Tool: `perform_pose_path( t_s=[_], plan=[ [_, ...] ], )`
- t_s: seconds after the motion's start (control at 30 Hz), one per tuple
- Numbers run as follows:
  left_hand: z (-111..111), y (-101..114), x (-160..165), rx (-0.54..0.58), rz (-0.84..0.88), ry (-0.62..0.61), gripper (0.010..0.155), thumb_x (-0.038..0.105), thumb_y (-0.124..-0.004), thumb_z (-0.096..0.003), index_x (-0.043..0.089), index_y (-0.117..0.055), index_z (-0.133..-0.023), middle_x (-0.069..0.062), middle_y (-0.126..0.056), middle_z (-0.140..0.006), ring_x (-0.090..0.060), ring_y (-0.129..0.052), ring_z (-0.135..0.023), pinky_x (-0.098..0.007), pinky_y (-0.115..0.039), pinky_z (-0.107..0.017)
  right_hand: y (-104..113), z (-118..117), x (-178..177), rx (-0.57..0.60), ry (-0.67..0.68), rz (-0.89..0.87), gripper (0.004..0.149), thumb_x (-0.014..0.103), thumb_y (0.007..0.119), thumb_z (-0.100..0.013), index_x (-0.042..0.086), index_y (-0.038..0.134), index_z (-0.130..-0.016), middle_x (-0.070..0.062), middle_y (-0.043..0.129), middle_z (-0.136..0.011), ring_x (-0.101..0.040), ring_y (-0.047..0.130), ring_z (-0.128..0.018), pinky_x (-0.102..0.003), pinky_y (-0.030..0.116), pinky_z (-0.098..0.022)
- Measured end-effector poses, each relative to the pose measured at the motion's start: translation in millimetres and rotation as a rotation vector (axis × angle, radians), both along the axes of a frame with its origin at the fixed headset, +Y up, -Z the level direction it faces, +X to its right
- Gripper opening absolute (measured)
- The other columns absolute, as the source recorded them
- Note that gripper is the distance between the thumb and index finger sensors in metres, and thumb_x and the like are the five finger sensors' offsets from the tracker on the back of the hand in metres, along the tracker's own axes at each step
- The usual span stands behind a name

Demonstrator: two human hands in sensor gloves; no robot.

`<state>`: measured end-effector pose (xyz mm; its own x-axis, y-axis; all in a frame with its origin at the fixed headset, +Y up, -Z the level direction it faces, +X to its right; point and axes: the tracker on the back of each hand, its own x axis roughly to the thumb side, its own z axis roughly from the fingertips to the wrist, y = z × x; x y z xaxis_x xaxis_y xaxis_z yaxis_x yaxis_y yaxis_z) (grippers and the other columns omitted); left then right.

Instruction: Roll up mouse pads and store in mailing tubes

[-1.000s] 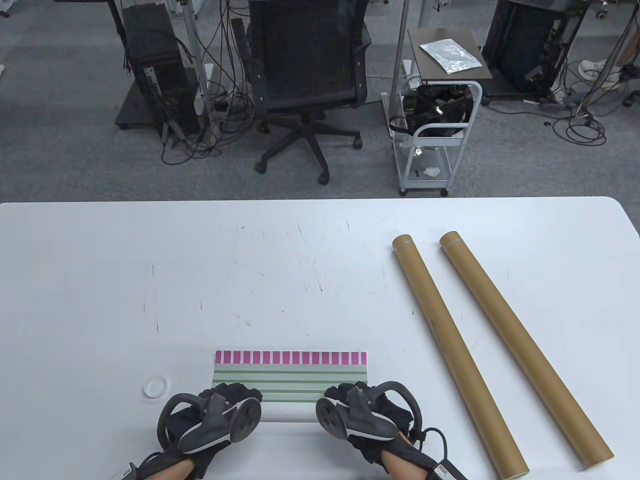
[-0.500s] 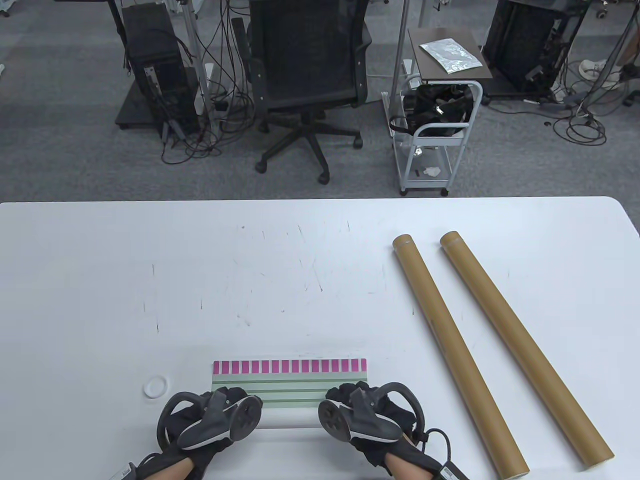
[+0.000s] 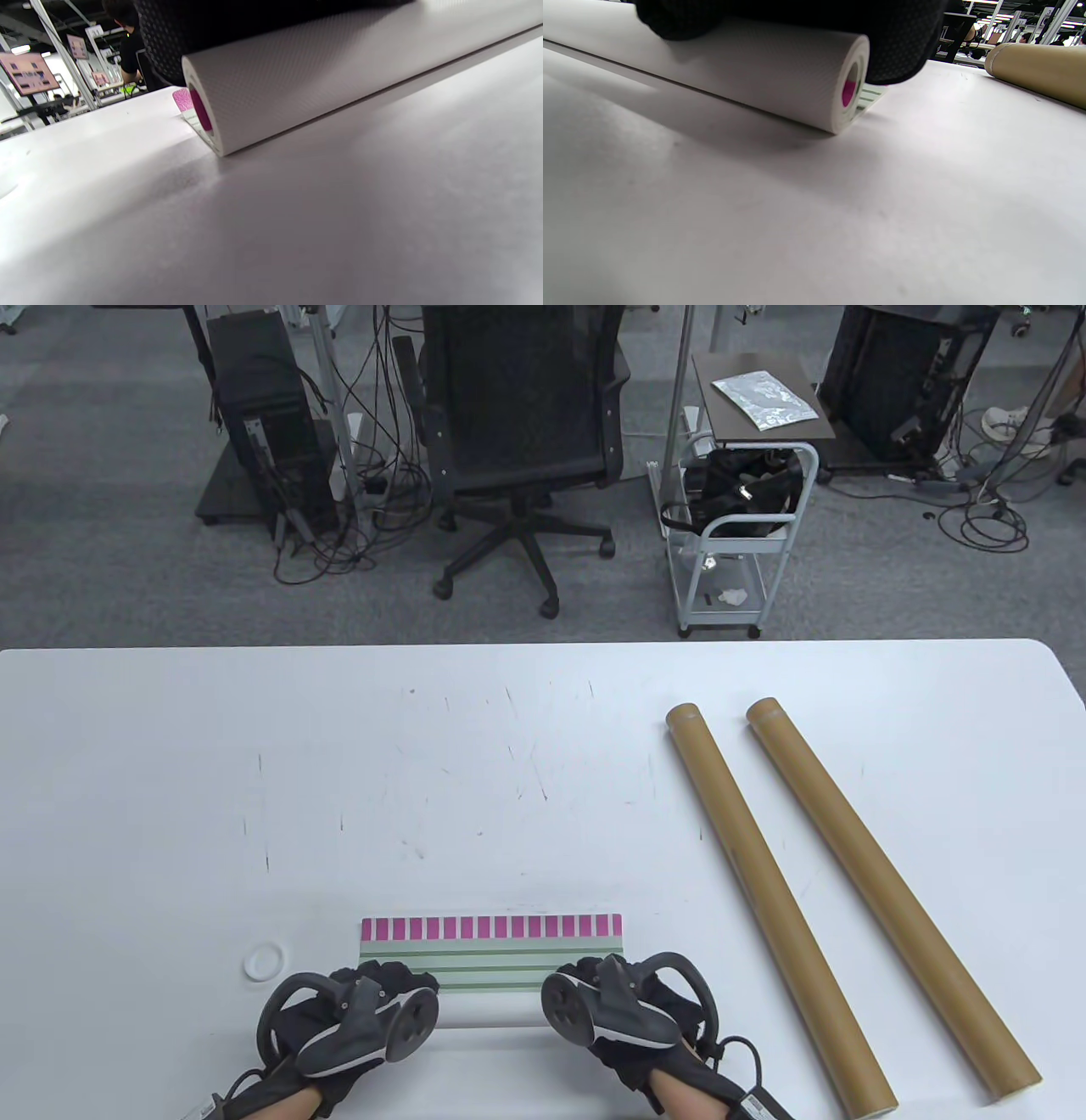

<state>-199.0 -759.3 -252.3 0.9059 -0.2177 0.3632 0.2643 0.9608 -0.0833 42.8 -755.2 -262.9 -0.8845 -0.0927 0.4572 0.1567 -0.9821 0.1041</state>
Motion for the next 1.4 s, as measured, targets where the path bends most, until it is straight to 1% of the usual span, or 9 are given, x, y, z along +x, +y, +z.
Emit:
perform_pose_path(
  t_s=[0.1,0.23,0.33,0.4,0.63,0.73,1.0,1.17,1.4],
  plan=[
    [1.7,0.8,-0.8,-0.051,0.024,-0.023,0.047,0.047,-0.061,-0.0432,0.044,-0.074,-0.089,0.012,-0.091,-0.085,-0.014,-0.096,-0.076,-0.030,-0.085,-0.059,1.0,2.1,1.0,-0.060,0.013,-0.015,0.053,0.037,0.066,-0.043,0.025,0.072,-0.094,0.000,0.083,-0.088,-0.025,0.088,-0.073,-0.043,0.077,-0.058],
    [1.6,-1.1,-0.2,-0.041,0.003,-0.014,0.047,0.047,-0.058,-0.0436,0.045,-0.072,-0.089,0.013,-0.089,-0.086,-0.013,-0.095,-0.077,-0.030,-0.084,-0.060,1.0,7.6,-1.6,-0.010,0.035,0.024,0.055,0.038,0.065,-0.044,0.023,0.070,-0.097,-0.002,0.081,-0.091,-0.027,0.086,-0.076,-0.044,0.076,-0.059],
    [0.6,-1.3,-0.5,-0.052,0.018,-0.006,0.047,0.046,-0.058,-0.0436,0.045,-0.073,-0.089,0.013,-0.089,-0.086,-0.014,-0.095,-0.078,-0.031,-0.084,-0.061,6.4,10.8,-1.8,0.084,0.043,-0.001,0.057,0.042,0.070,-0.043,0.025,0.068,-0.097,-0.001,0.079,-0.091,-0.024,0.086,-0.075,-0.043,0.076,-0.059],
    [1.5,-0.3,0.4,-0.038,0.006,-0.008,0.047,0.046,-0.058,-0.0437,0.045,-0.072,-0.089,0.013,-0.089,-0.087,-0.013,-0.095,-0.078,-0.031,-0.084,-0.061,3.7,10.0,-2.8,0.061,0.040,-0.009,0.052,0.040,0.071,-0.043,0.026,0.071,-0.093,0.001,0.082,-0.087,-0.022,0.088,-0.072,-0.041,0.077,-0.057],
    [8.9,14.2,3.5,0.043,0.032,-0.047,0.048,0.049,-0.065,-0.0429,0.041,-0.077,-0.089,0.009,-0.091,-0.087,-0.017,-0.096,-0.078,-0.033,-0.085,-0.061,-2.1,6.0,-5.0,0.058,0.022,0.021,0.051,0.033,0.061,-0.044,0.027,0.070,-0.094,0.001,0.080,-0.089,-0.023,0.087,-0.073,-0.042,0.077,-0.058],
    [8.2,4.8,4.4,0.022,0.010,-0.033,0.051,0.050,-0.069,-0.0413,0.040,-0.071,-0.091,0.010,-0.086,-0.089,-0.017,-0.093,-0.081,-0.033,-0.083,-0.063,-4.0,4.7,-4.0,0.046,0.008,0.010,0.052,0.033,0.059,-0.045,0.027,0.069,-0.096,0.001,0.080,-0.091,-0.024,0.086,-0.075,-0.042,0.076,-0.059],
    [3.8,0.7,2.6,0.001,0.036,0.005,0.050,0.046,-0.063,-0.0425,0.041,-0.070,-0.092,0.011,-0.085,-0.091,-0.015,-0.092,-0.083,-0.032,-0.082,-0.065,-2.8,4.1,-1.0,0.056,-0.007,-0.009,0.051,0.034,0.057,-0.046,0.027,0.067,-0.096,0.001,0.079,-0.092,-0.024,0.085,-0.077,-0.042,0.074,-0.061],
    [-0.6,-1.1,0.9,-0.030,0.053,0.029,0.050,0.044,-0.060,-0.0435,0.042,-0.070,-0.092,0.012,-0.084,-0.092,-0.015,-0.090,-0.085,-0.033,-0.080,-0.067,3.4,8.8,-0.3,0.105,0.009,0.007,0.054,0.040,0.071,-0.043,0.026,0.070,-0.095,0.001,0.082,-0.090,-0.023,0.088,-0.075,-0.041,0.077,-0.058],
    [-3.2,-0.1,-0.5,-0.049,0.064,0.037,0.050,0.044,-0.059,-0.0439,0.042,-0.070,-0.092,0.012,-0.084,-0.093,-0.015,-0.090,-0.086,-0.033,-0.080,-0.068,1.2,3.8,0.1,0.073,-0.015,-0.003,0.053,0.037,0.065,-0.044,0.027,0.069,-0.095,0.002,0.081,-0.091,-0.023,0.087,-0.076,-0.041,0.076,-0.059]
  ],
)
